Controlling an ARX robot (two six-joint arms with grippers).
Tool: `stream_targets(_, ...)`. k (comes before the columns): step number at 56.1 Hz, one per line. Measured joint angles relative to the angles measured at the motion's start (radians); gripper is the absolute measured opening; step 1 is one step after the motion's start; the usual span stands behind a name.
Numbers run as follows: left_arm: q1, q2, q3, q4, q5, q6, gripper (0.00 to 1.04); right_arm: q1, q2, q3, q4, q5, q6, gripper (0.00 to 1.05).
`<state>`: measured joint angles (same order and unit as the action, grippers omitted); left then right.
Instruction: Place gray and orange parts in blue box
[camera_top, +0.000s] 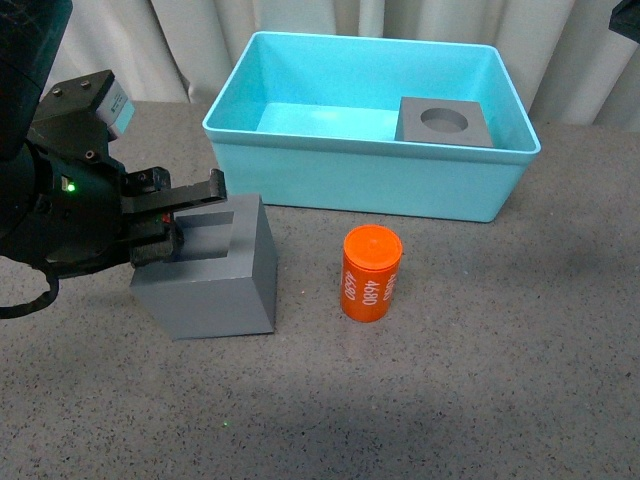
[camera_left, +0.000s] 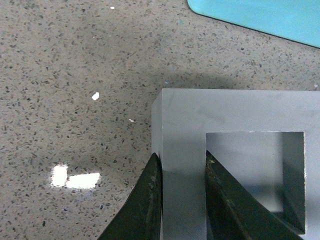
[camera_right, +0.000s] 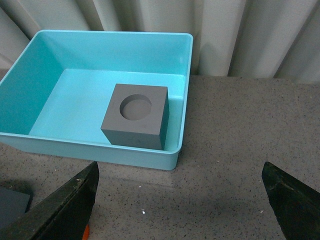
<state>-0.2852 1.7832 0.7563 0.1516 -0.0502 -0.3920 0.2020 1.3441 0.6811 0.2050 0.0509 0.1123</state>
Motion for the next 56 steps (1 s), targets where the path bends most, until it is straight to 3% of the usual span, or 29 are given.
stream_targets(13,-0.034,-0.141,0.005,-0.046,-0.027,0.004,0.18,0.0,0.0,0.0,0.0,0.0,0.0,0.95)
stream_targets(25,-0.1,-0.217,0.181,-0.083,-0.052,0.04,0.18,0.0,0.0,0.0,0.0,0.0,0.0,0.95)
stream_targets(38,-0.073,0.002,0.438,-0.015,-0.024,0.029,0.18,0.0,0.0,0.0,0.0,0.0,0.0,0.95)
stream_targets(56,-0.009,0.303,0.7,-0.119,0.035,0.087,0.18,0.0,0.0,0.0,0.0,0.0,0.0,0.95)
